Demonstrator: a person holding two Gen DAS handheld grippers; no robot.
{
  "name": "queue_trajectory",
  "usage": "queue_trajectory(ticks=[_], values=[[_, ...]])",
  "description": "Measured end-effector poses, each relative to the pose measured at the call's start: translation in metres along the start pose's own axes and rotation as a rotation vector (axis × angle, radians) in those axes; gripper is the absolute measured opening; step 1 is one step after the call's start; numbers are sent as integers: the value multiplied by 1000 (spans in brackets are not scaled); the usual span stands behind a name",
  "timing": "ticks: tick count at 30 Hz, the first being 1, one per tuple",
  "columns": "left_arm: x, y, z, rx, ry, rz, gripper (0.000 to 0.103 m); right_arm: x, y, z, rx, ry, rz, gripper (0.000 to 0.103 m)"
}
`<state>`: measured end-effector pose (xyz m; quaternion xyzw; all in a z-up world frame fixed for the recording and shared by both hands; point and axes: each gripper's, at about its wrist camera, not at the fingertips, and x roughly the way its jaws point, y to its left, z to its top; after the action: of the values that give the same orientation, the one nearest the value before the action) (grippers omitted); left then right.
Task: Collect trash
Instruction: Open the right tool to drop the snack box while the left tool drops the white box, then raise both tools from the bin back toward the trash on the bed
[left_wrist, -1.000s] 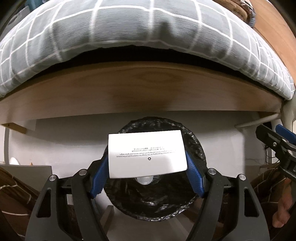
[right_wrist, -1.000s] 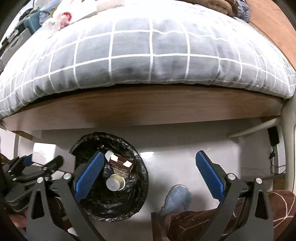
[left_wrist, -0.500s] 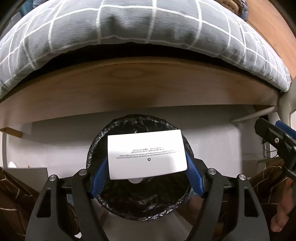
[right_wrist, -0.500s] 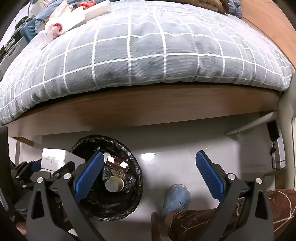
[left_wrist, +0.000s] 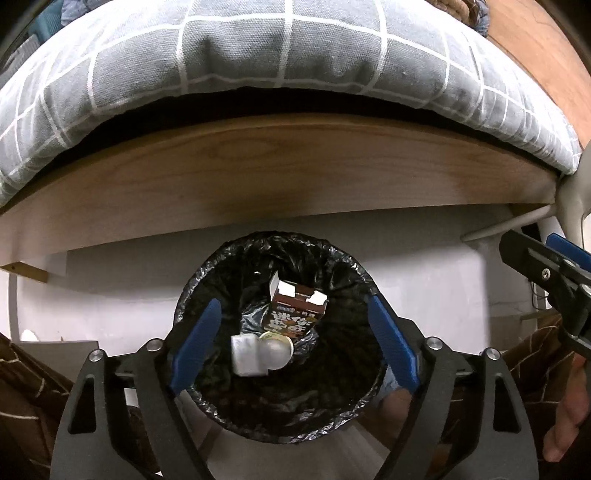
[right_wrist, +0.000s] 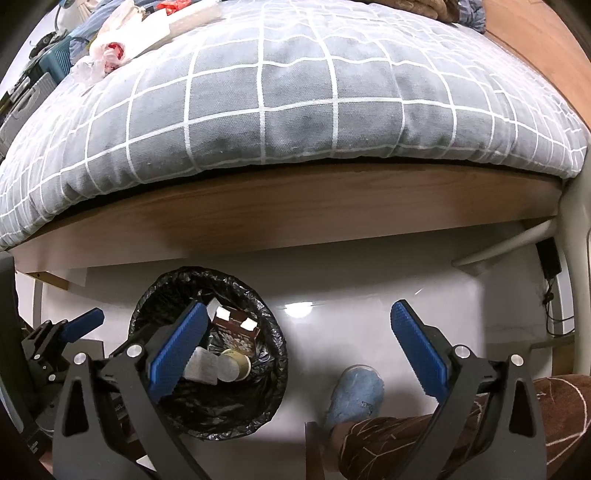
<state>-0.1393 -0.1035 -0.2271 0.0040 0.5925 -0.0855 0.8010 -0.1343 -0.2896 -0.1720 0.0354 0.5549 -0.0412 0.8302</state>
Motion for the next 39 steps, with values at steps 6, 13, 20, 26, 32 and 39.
queue_trajectory(ticks=[6, 13, 20, 26, 32, 39], values=[[-5, 7, 0, -16, -18, 37, 92, -2, 2, 3, 0, -4, 10, 96], [-16, 23, 0, -40, -27, 66, 97, -16, 10, 4, -20, -56, 16, 96], [-53, 28, 3, -16, -92, 53, 97, -47, 15, 8, -14, -105, 42, 96], [-93, 26, 9, 2, -157, 49, 97, -71, 19, 16, -13, -148, 36, 96], [-129, 31, 17, 5, -209, 50, 97, -102, 31, 23, -38, -194, 59, 96], [-161, 34, 26, -3, -253, 41, 97, -140, 44, 39, -68, -260, 71, 96]])
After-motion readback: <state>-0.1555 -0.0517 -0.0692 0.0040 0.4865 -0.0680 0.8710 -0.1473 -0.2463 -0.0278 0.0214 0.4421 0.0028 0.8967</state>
